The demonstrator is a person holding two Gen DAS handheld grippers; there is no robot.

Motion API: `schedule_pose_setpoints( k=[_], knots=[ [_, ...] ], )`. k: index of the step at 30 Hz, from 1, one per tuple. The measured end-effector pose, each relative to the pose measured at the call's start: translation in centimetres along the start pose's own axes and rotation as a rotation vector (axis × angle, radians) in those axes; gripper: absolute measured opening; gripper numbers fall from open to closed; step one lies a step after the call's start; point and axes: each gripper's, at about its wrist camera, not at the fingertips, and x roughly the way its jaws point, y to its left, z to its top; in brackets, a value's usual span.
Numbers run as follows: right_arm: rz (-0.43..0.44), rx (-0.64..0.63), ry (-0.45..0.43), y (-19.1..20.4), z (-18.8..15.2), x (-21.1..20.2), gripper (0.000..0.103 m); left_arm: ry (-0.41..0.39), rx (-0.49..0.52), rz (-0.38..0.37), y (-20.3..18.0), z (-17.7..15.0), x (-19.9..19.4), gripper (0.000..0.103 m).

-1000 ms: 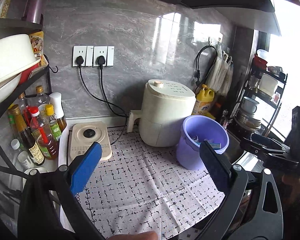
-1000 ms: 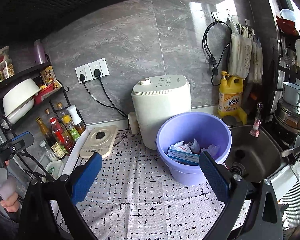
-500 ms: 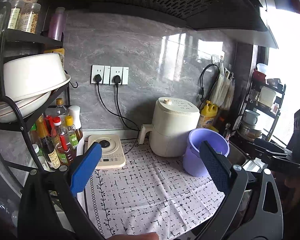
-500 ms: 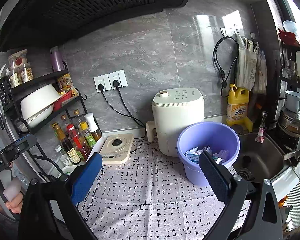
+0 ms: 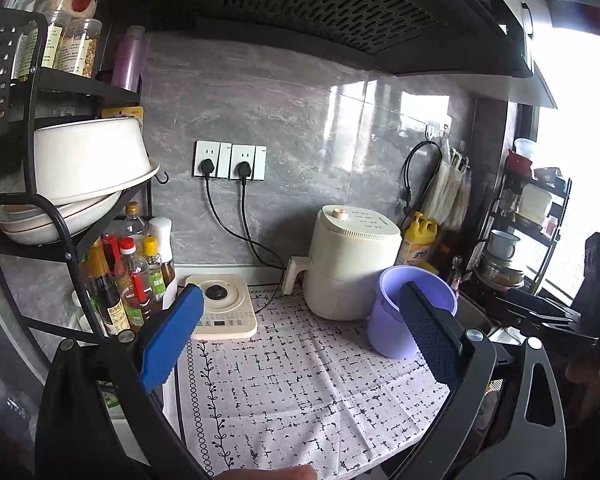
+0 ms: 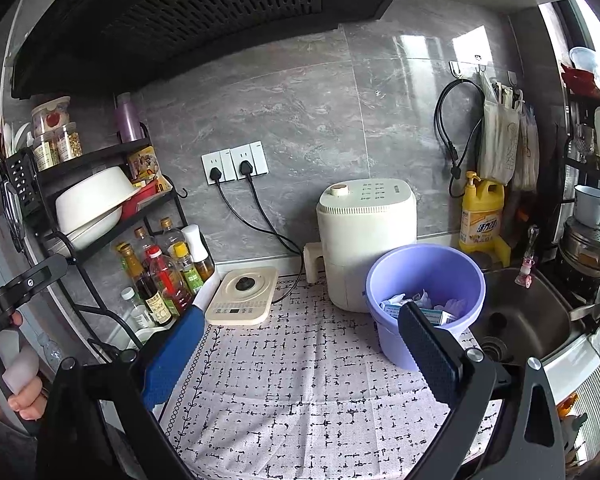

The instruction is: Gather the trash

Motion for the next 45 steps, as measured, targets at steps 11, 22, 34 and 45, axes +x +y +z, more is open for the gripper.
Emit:
schedule_pose_setpoints(
  k=[11, 22, 34, 45],
  knots=[
    [0.011, 0.009, 0.004, 0.1, -0.3, 0.0, 0.095, -0.029, 0.013, 0.020, -0.4, 0.3, -1.3, 0.097],
    [-0.009, 0.031, 0.001, -0.5, -0.9, 0.1, 0.095, -0.007, 0.015, 0.024, -0.1, -0.1, -1.0, 0.097],
    [-0.010, 0.029, 0.008, -0.5, -1.3, -0.1, 0.095, 0.001, 0.025, 0.023, -0.1, -0.4, -1.3, 0.097],
    [-0.010, 0.022, 0.019, -0.5, -1.8, -0.3, 0.095, 0.000, 0.029, 0.022, -0.1, -0.6, -1.5, 0.097]
  ],
)
